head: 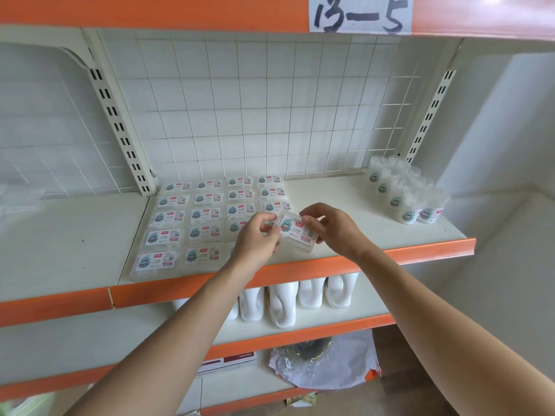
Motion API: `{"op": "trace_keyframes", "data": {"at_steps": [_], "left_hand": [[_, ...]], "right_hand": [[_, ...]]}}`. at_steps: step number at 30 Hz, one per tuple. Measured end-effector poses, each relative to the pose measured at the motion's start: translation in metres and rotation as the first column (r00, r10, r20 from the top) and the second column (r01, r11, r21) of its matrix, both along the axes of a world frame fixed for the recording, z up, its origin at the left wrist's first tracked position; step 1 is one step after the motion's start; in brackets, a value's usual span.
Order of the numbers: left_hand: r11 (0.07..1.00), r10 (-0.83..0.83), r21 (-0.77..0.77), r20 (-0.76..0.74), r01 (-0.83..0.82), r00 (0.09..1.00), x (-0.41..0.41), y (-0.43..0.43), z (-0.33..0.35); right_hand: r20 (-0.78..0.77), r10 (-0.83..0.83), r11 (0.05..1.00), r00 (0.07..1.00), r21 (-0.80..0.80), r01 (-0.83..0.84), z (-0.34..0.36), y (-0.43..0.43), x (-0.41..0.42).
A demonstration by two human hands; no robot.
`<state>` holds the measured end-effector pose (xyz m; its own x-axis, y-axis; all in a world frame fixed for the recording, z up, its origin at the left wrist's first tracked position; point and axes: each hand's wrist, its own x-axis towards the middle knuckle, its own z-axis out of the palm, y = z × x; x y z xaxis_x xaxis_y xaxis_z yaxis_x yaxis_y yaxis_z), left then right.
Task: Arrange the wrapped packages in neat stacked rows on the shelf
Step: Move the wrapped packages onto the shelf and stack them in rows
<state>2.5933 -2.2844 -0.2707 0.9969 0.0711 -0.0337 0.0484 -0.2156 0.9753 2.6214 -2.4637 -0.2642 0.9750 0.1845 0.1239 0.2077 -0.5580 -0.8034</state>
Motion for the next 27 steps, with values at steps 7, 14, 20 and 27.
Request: {"op": "trace_keyframes", "data": {"at_steps": [7, 14, 20, 27], "left_hand": [[0.998, -0.054, 0.012, -0.040, 0.054, 0.998, -0.002, 0.008, 0.002], [0.969, -0.068, 0.236, -0.050, 0.078, 0.996, -0.006, 0.015, -0.007], [0.637, -0.210, 0.769, 0.238, -0.052, 0.948, -0.013, 0.021, -0.021], [0.439, -0.273, 0.898, 0.115, 0.017, 0.955, -0.023, 0.027, -0.037]], "right_hand": [[0.164, 0.090, 0.983, 0.982, -0.171, -0.061, -0.007, 0.003, 0.001], [0.209, 0.257, 0.913, 0.943, -0.373, -0.166, -0.024, -0.001, -0.004], [0.179, 0.263, 0.880, 0.948, -0.448, -0.160, -0.036, -0.002, -0.007], [0.127, 0.263, 0.850, 0.956, -0.499, -0.168, -0.043, 0.004, -0.005]]}}
